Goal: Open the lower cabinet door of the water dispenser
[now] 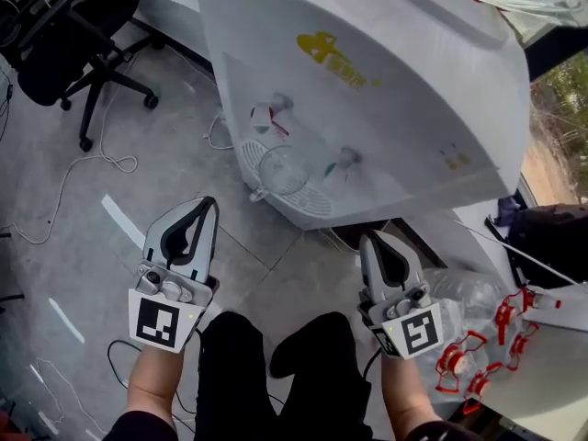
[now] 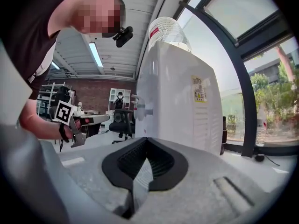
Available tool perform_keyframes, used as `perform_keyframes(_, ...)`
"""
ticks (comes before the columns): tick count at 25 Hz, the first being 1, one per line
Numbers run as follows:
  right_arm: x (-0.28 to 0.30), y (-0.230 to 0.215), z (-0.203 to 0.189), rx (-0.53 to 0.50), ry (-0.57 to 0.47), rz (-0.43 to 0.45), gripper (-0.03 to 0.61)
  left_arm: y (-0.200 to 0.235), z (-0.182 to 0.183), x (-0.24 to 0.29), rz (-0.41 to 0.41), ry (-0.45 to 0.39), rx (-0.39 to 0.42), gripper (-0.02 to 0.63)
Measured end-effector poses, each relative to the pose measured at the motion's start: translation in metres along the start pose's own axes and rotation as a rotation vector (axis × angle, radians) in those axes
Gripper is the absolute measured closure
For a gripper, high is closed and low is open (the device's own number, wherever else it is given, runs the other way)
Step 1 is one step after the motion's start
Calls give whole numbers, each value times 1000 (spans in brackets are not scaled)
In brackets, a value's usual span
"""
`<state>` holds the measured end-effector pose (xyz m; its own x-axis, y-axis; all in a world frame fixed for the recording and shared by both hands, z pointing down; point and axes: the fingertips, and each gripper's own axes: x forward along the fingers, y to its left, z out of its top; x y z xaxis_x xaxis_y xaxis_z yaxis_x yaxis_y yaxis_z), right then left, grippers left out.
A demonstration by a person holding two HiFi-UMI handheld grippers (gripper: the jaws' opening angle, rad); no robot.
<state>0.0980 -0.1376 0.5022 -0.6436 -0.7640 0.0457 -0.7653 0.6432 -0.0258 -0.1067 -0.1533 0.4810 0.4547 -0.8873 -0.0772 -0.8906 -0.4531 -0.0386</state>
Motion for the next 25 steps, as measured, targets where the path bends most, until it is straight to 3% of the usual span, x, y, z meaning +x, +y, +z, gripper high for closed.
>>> perform_keyframes(7, 2, -25, -57, -37, -11, -71, 574, 16, -61, 12, 0, -25, 5, 607)
perform_keyframes(10, -1, -28, -67, -54, -51, -101, 574, 18, -76, 17, -10, -49, 18, 607)
perform_keyframes(15, -8, -32, -102, -66, -34, -139, 574, 20, -97, 18, -17, -86, 34, 607)
perform_keyframes(25, 7, -27, -139, -9, -34, -135, 574, 20, -133, 3, -23, -28, 42, 607)
